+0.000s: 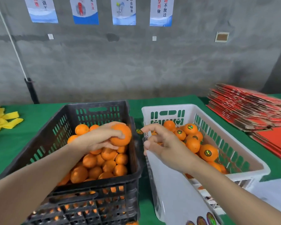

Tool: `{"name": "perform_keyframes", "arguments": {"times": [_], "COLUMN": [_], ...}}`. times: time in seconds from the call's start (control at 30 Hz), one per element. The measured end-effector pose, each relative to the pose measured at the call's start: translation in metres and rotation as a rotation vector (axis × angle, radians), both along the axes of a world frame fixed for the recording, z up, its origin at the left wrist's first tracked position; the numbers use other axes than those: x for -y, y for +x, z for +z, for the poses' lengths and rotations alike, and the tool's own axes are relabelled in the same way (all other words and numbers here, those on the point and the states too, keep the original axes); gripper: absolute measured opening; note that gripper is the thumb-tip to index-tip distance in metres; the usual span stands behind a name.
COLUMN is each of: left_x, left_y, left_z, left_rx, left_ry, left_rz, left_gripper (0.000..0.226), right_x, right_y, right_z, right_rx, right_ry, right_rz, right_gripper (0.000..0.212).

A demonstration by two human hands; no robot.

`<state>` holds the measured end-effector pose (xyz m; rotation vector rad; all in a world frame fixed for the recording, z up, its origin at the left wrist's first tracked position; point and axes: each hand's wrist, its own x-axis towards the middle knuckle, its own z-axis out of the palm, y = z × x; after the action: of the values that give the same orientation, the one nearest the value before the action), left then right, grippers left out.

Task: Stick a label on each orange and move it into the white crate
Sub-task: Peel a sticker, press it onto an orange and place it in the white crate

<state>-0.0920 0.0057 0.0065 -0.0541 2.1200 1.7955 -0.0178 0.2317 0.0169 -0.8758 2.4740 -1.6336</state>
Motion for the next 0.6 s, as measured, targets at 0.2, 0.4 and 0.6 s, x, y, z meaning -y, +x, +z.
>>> {"name": "perform_keyframes", "arguments": {"times": [0.2,0.4,0.6], "left_x": [-0.017,-0.065,-0.087], "left_y": [0.083,0.135,0.151], "left_z": [0.018,0.028,0.019], "left_rx": [-0.058,-0.239,-0.233], "left_ry": [0.394,0.321,0.366], "left_rz": [0.032,0.13,0.239], "left_gripper": [0.08,0.062,0.063], "right_x": [-0.019,-0.024,-0.035], "right_y": [0.021,0.035,0.044], "right_z": [0.007,0.008,0.007], "right_rx": [0.087,0.093,0.049], "right_ry": [-0.28,-0.262,-0.242], "right_rz": [0.07,0.113,0.096], "right_gripper": [0.003,0.016,0.018]}}
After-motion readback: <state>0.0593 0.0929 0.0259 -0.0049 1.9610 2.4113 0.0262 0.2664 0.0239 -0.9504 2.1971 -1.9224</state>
